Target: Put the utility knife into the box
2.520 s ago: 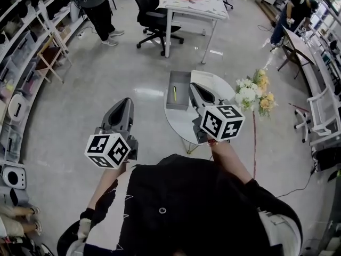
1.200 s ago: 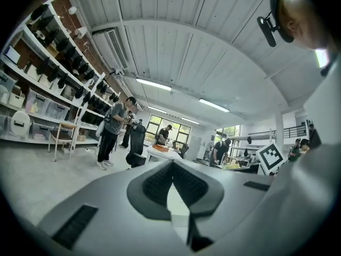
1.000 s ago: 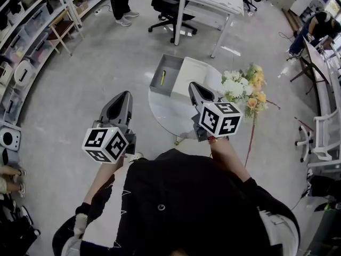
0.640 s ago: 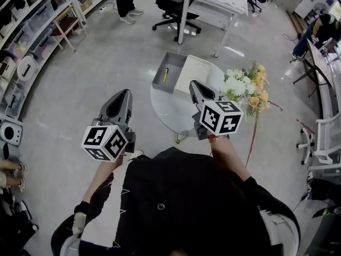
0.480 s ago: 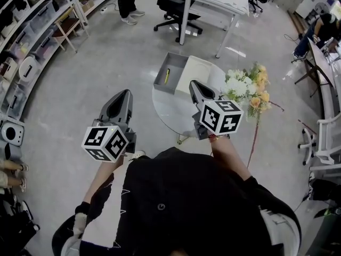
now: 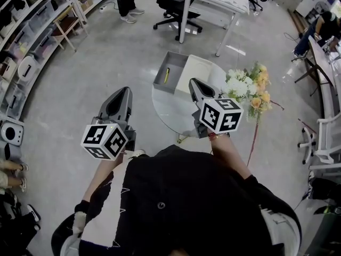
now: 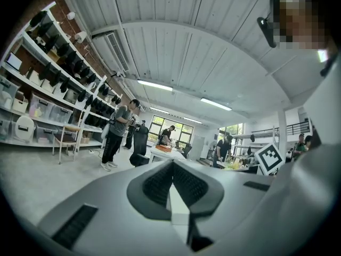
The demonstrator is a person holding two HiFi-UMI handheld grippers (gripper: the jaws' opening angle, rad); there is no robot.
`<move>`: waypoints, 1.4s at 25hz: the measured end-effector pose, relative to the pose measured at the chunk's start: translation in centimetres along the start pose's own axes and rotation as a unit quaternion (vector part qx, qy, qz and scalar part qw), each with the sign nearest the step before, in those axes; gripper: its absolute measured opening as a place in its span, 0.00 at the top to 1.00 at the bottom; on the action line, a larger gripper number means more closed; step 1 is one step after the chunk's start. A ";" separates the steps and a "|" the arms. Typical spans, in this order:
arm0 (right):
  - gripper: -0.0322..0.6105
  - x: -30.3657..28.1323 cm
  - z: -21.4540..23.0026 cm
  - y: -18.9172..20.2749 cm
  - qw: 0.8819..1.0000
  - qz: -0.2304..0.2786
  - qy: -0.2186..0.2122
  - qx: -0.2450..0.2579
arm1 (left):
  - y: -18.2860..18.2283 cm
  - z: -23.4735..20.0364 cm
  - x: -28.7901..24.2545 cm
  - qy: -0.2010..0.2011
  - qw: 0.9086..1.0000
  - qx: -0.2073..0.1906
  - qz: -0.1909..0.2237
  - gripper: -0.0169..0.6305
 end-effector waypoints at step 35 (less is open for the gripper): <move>0.94 -1.4 1.5 -0.2 1.000 -0.008 0.001 0.003 | 0.1 -0.4 -2.5 0.005 1.000 0.002 -0.004 0.96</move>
Point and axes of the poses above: the fingertips, and each gripper's own axes: x backward along the fingers, z to its right, y out of its underside, the point moved 2 cm from there along x, backward along the fingers, and after that the axes turned 10 degrees about y, right-handed, at the moved point
